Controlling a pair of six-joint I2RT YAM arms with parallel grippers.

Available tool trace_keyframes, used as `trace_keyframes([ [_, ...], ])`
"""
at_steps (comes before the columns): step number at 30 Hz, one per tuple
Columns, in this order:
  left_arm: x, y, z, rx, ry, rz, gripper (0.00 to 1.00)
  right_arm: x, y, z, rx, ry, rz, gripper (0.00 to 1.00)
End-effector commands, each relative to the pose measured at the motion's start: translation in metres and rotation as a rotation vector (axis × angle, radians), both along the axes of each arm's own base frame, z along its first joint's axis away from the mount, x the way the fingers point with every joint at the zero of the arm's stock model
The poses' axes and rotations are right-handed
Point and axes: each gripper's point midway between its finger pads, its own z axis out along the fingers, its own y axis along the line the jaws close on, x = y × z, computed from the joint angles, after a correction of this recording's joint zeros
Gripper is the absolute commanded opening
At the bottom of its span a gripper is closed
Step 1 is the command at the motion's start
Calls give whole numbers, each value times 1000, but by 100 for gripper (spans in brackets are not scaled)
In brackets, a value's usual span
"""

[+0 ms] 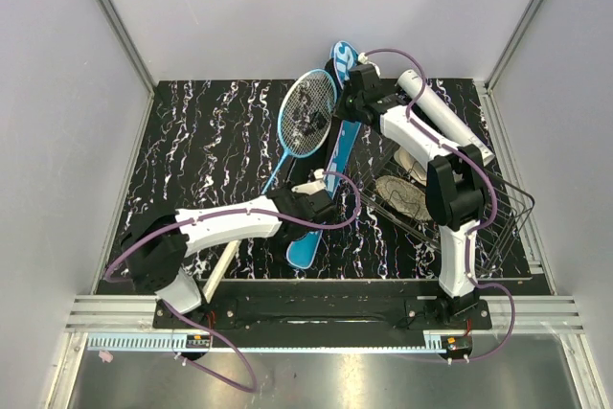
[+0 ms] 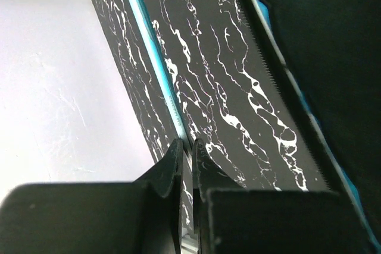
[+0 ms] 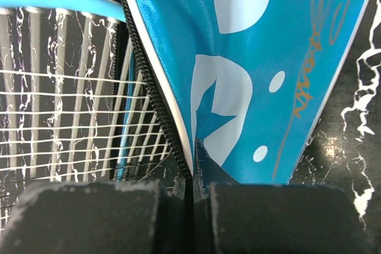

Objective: Pack up the badminton gear

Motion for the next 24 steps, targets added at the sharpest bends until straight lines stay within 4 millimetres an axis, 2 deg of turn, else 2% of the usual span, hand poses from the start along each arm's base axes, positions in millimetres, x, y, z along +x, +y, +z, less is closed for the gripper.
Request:
trace_keyframes([
  [1, -8, 5, -3, 49, 40, -14, 0, 4, 15, 71, -7, -156, 40, 0],
  [5, -6, -10, -2, -5, 54, -69, 0, -10, 21, 71, -148, -175, 27, 0],
  [12, -16, -48, -7, -166, 200, -210, 0, -20, 46, 92, 64, -209, 146, 0],
  [16, -24, -63, -12, -207, 281, -266, 0, -26, 58, 94, 195, -202, 192, 0],
  [20, -27, -63, -7, -206, 311, -338, 0, -29, 61, 94, 185, -253, 247, 0],
  [24, -28, -44, -3, -141, 291, -312, 0, -22, 42, 85, 122, -281, 243, 0],
])
